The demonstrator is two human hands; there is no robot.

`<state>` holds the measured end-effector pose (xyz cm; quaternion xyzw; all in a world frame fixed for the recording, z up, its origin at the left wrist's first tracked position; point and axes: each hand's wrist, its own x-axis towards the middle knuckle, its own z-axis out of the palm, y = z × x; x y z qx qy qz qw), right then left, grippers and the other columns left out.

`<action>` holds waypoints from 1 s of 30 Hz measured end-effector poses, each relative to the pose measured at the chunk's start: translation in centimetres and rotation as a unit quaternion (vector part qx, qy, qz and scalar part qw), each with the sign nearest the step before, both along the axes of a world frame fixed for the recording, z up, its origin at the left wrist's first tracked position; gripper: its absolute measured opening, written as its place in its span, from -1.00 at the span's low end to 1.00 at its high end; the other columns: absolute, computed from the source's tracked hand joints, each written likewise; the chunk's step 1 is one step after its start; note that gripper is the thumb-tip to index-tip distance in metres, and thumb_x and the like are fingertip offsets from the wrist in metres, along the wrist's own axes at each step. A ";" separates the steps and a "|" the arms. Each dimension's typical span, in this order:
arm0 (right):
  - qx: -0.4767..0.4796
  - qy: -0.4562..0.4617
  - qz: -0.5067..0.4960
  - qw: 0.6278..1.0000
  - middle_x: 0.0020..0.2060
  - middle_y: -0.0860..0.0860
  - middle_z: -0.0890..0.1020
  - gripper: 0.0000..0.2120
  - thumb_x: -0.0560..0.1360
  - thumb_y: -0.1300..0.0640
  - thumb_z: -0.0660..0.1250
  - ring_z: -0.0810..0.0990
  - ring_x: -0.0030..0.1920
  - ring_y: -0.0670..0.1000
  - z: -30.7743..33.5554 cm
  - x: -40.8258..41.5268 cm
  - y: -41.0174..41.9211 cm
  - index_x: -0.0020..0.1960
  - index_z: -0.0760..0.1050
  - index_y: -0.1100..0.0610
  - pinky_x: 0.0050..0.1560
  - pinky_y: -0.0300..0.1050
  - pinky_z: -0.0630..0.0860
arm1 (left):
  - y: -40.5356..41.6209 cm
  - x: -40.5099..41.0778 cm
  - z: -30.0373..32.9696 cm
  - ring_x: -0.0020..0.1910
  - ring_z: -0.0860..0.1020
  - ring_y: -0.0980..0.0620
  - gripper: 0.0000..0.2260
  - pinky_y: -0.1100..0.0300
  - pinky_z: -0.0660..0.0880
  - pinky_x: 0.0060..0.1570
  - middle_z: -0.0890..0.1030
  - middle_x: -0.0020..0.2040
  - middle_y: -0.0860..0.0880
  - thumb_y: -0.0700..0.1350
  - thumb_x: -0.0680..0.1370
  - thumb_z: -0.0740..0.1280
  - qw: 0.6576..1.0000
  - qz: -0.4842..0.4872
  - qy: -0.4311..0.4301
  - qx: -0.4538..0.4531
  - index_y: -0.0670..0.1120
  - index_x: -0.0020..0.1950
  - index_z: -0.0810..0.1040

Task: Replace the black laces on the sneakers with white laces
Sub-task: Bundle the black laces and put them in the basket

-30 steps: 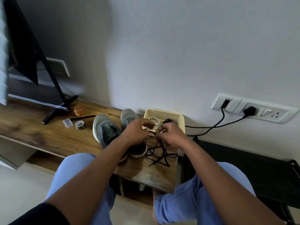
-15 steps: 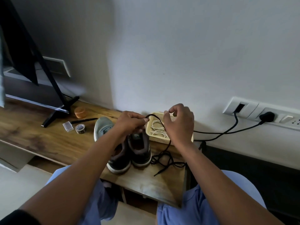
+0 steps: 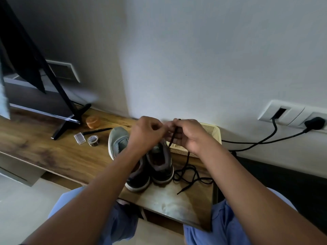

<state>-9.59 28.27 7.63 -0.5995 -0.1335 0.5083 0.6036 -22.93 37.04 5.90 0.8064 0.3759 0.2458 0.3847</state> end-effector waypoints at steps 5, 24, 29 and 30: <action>0.049 0.028 0.057 0.997 -0.27 0.09 0.61 -0.71 0.70 0.23 0.14 0.54 -0.36 0.00 0.8 0.4 -0.6 0.07 0.62 0.29 -0.33 -0.12 0.53 | 0.8 0.3 0.0 0.02 0.68 0.15 -0.70 0.02 0.62 0.09 0.75 -0.01 0.13 0.13 0.71 0.25 0.984 0.054 -0.155 -0.066 0.03 0.07 0.73; 0.275 0.170 -0.161 0.933 -0.34 0.00 0.49 -0.73 0.69 0.27 0.07 0.35 -0.43 -0.06 2.1 6.2 -0.7 0.27 0.49 0.19 -0.31 -0.14 0.26 | -3.3 5.4 -2.1 -0.51 0.36 0.22 -0.79 0.40 0.24 -0.43 0.46 -0.51 0.21 -0.11 0.68 0.33 0.991 -0.070 -0.097 -0.062 0.06 -0.06 0.73; 0.259 0.147 -0.160 0.941 -0.35 -0.02 0.49 -0.74 0.71 0.23 0.09 0.35 -0.42 -0.07 1.7 6.3 0.0 0.31 0.48 0.16 -0.33 -0.17 0.25 | -3.3 5.3 -2.5 -0.51 0.36 0.11 -0.83 0.30 0.26 -0.46 0.49 -0.47 0.06 -0.09 0.65 0.36 0.997 -0.064 -0.046 -0.016 0.07 -0.07 0.73; 0.255 0.136 -0.161 0.944 -0.34 -0.02 0.49 -0.74 0.71 0.23 0.09 0.35 -0.41 -0.07 1.6 6.3 0.0 0.31 0.48 0.16 -0.32 -0.17 0.25 | -3.3 5.3 -2.4 -0.49 0.39 0.07 -0.83 0.26 0.29 -0.44 0.54 -0.45 0.03 -0.09 0.64 0.36 0.997 -0.066 -0.043 -0.010 0.07 -0.06 0.73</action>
